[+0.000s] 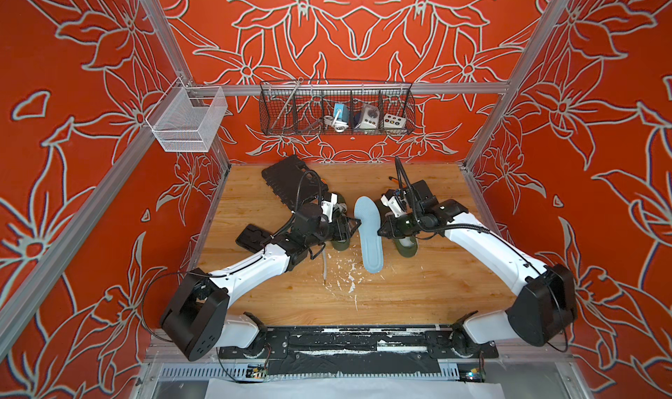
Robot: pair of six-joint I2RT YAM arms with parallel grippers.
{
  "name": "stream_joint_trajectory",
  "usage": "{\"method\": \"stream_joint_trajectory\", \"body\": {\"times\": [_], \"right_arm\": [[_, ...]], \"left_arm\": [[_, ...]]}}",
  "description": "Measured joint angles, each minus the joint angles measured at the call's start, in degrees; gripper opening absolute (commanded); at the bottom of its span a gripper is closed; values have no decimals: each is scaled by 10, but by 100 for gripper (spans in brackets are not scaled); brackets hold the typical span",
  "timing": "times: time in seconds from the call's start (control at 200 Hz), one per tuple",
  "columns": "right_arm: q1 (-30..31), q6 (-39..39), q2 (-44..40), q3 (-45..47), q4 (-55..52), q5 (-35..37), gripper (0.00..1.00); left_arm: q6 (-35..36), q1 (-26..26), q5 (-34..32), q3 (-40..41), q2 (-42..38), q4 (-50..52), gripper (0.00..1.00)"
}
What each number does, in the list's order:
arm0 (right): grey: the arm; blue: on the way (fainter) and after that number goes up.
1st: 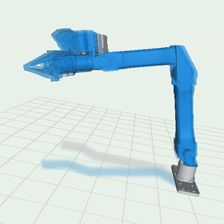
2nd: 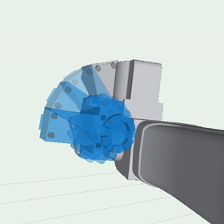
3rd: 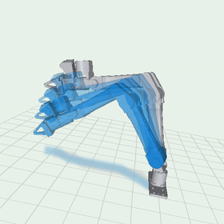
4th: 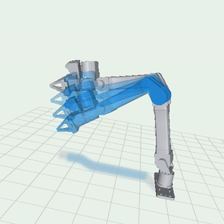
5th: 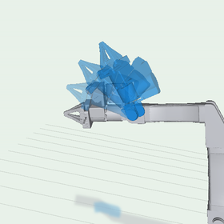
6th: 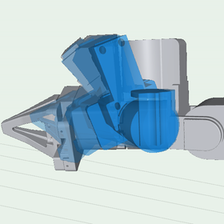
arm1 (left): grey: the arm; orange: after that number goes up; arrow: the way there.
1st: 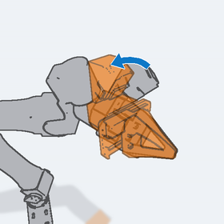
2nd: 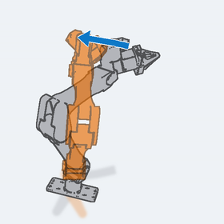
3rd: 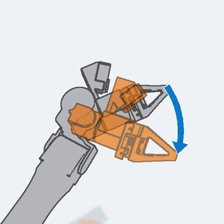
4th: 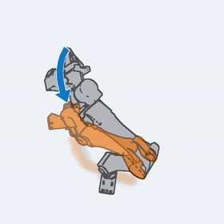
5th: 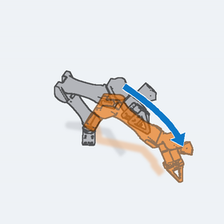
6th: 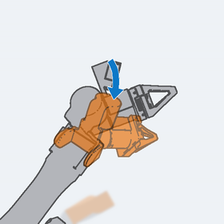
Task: Insert the insole into the shoe
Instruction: Pick up the insole from the center of the board.
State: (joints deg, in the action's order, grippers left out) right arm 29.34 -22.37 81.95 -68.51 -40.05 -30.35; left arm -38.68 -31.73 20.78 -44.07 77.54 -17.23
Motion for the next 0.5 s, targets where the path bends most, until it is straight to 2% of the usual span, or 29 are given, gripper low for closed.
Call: {"method": "stream_joint_trajectory", "body": {"times": [0.205,0.405,0.5], "right_arm": [[18,14,8,-2,-2,-19,0],[25,26,8,-2,-2,-32,0],[28,32,8,-2,-2,-35,0]], "left_arm": [[-4,2,22,0,5,-18,65],[-15,2,35,3,8,-34,52],[-18,2,40,3,15,-40,42]]}}
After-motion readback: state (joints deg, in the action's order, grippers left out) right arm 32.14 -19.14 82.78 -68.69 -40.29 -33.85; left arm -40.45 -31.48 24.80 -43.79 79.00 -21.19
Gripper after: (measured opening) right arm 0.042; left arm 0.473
